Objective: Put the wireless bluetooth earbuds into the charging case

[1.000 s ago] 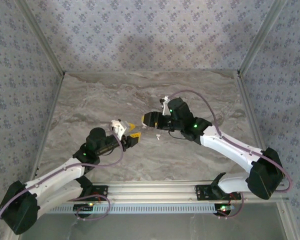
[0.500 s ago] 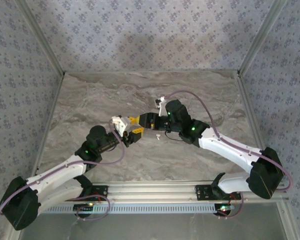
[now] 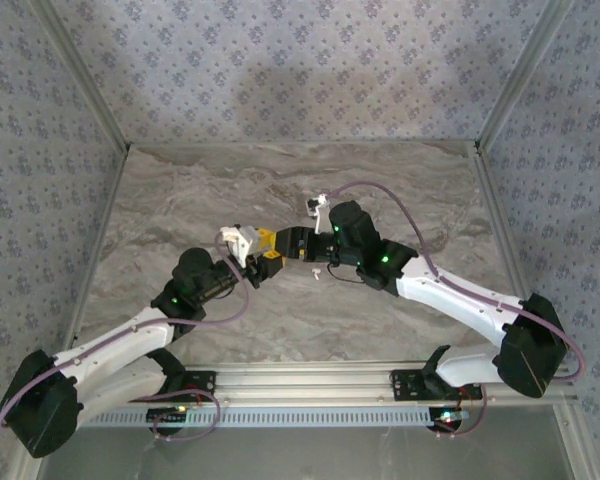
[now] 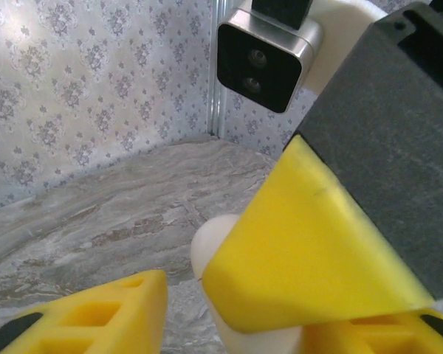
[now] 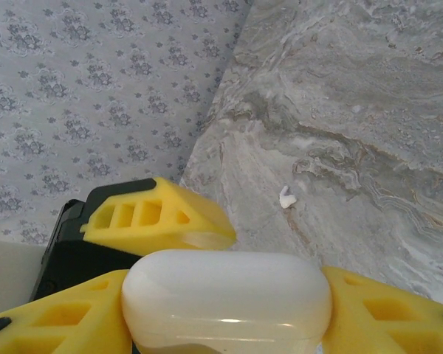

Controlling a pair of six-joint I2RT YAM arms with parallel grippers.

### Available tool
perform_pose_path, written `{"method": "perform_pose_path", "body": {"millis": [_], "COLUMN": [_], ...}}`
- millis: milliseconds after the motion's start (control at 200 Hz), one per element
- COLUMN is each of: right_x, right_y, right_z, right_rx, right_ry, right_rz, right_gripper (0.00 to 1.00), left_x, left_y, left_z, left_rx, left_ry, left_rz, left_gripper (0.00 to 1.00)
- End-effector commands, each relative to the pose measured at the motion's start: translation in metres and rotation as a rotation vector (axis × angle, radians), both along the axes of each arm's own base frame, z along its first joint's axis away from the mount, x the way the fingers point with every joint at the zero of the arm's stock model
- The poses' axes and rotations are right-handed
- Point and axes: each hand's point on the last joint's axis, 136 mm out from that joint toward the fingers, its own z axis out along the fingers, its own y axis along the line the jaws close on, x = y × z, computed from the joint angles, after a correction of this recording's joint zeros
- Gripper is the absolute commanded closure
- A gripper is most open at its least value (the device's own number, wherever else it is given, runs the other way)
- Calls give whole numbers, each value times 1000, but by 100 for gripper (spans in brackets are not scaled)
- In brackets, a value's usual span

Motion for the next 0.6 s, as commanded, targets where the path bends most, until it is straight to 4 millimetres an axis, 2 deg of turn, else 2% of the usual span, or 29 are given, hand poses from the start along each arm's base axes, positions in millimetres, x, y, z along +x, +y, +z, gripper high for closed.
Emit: {"method": "perform_pose_path", "body": {"millis": [0,125,240,335,505,595], "right_x": [-3,-3,-3,-3,-2,-8], "right_y": [3,1,-7,-21,-50,-60], "right_z": [-2,3,13,23,36,41], "right_rx": [2,0,-19,-50,-99,-122], "right_ry": [3,-23,-90,-179,-308,-407], "right_rz": [15,16,13,11,62,149], "right_gripper": [41,40,32,24,23,22], "left_x": [-5,-6,-9,-13,-25,-30], "left_y": [-6,-8,-9,-12,-19,-22], "left_z": [26,24,20,16,11,13], "left_rx": [-62,-61,-58,-53,-24,-28], "left_ry": [-50,-43,-41,-46,-73,-92], "left_rz": [-37,-51,-73,-105,-201,-253], "left_gripper": [62,72,76,78,79,80]}}
